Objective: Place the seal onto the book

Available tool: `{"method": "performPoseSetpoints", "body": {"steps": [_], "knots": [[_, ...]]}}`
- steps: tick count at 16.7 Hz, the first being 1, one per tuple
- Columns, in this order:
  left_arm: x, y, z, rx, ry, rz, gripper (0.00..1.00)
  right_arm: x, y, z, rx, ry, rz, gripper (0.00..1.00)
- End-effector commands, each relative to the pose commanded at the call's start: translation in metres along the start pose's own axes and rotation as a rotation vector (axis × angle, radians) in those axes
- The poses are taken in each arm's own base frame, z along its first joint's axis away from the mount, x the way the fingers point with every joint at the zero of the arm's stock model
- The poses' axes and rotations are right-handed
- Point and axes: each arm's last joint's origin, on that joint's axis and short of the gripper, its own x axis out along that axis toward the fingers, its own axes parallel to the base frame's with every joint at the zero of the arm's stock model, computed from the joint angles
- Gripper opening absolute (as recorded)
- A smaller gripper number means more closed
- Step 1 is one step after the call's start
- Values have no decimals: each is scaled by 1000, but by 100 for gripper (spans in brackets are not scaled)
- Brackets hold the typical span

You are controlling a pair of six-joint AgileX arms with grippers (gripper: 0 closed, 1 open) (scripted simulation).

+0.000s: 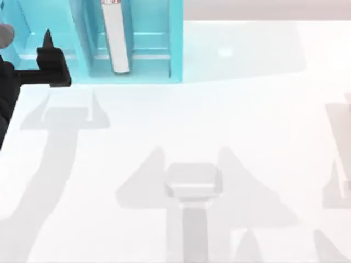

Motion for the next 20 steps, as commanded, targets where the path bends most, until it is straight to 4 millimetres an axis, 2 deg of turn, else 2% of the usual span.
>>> {"method": "performPoseSetpoints", "body": {"steps": [3, 5, 7, 10, 13, 20], "knots": [[52, -30, -37, 15, 61, -8, 100, 0, 0, 0, 0, 0, 0, 100], [77, -50, -66, 25, 84, -13, 100, 0, 0, 0, 0, 0, 0, 100], [93, -67, -93, 30, 91, -19, 100, 0, 0, 0, 0, 0, 0, 100], [107, -85, -123, 31, 86, -27, 100, 0, 0, 0, 0, 0, 0, 100], [111, -93, -135, 30, 80, -30, 100, 0, 0, 0, 0, 0, 0, 100], [114, -92, -136, 30, 83, -28, 100, 0, 0, 0, 0, 0, 0, 100]]}}
